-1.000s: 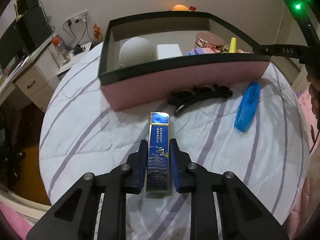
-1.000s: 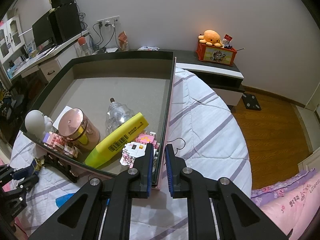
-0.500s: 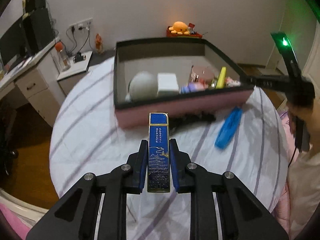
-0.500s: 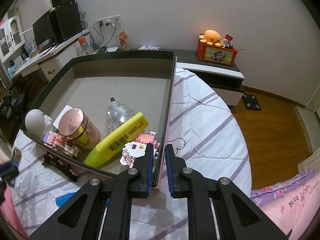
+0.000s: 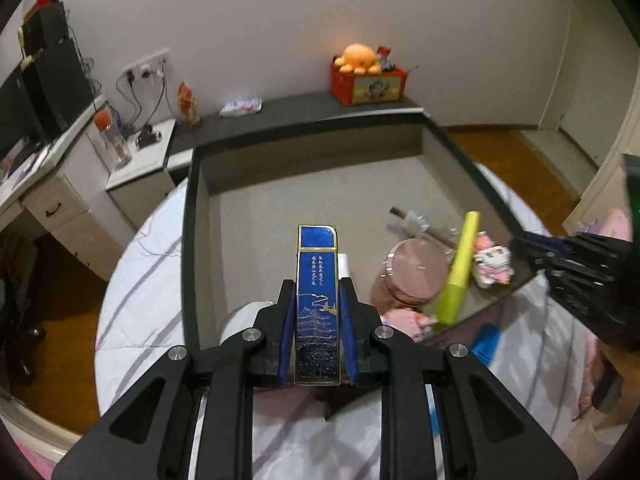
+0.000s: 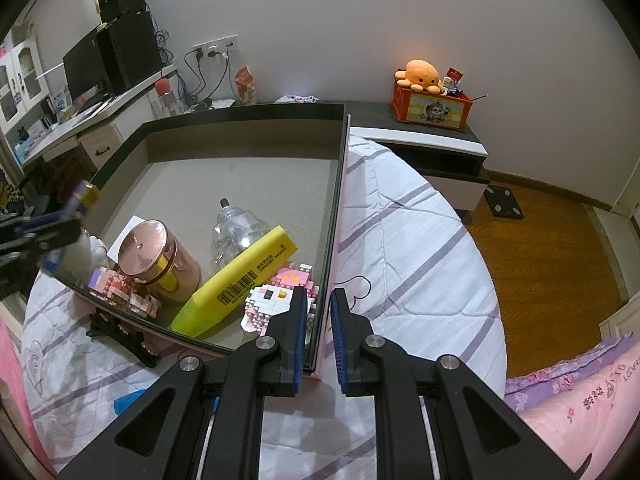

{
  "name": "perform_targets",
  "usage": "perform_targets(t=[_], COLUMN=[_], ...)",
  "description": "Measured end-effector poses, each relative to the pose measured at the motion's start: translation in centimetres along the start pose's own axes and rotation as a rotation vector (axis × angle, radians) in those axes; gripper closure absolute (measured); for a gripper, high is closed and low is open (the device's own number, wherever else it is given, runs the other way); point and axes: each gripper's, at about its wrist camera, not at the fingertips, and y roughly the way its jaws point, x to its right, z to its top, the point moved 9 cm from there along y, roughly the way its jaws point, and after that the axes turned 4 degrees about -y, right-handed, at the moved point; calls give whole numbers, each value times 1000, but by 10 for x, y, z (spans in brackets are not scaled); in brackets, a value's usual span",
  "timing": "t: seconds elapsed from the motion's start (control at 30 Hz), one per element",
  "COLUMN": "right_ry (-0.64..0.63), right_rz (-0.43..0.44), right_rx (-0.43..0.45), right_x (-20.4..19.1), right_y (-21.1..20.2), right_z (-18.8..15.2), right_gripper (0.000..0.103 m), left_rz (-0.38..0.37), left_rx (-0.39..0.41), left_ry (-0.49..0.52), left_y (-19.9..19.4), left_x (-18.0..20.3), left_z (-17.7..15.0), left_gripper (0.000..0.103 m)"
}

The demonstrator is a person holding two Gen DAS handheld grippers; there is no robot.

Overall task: Organize rigid objects
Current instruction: 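Carry the blue-gold box into the pink box and open the left gripper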

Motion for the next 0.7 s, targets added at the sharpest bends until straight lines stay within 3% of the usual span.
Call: perform_targets(t=[0.13, 0.27, 0.33, 0.37, 0.4, 0.57, 0.7], right_ry=[2, 0, -1, -2, -2, -4, -3], right_rz=[0, -3, -4, -4, -4, -5, -1], right_rx=[4, 9, 8, 8, 8, 5, 6], right_x=[1, 1, 1, 1, 1, 1, 2], right_y=[0, 0, 0, 0, 0, 1, 1], right_z=[0, 0, 0, 0, 0, 0, 1], right_gripper=[89, 89, 89, 89, 89, 89, 89], left_rz=[0, -3, -13, -11, 5, -17, -14], left_rx=[-17, 23, 38, 53, 72, 149, 194], left_ry=[-15, -38, -49, -51, -52, -45, -46], left_y=[14, 9, 4, -1, -7, -43, -64], left_x=[-2, -6, -6, -7, -8, -6, -2], left_z=[-3, 0, 0, 0, -1, -15, -32], left_gripper=[82, 81, 59, 32, 18, 16, 6])
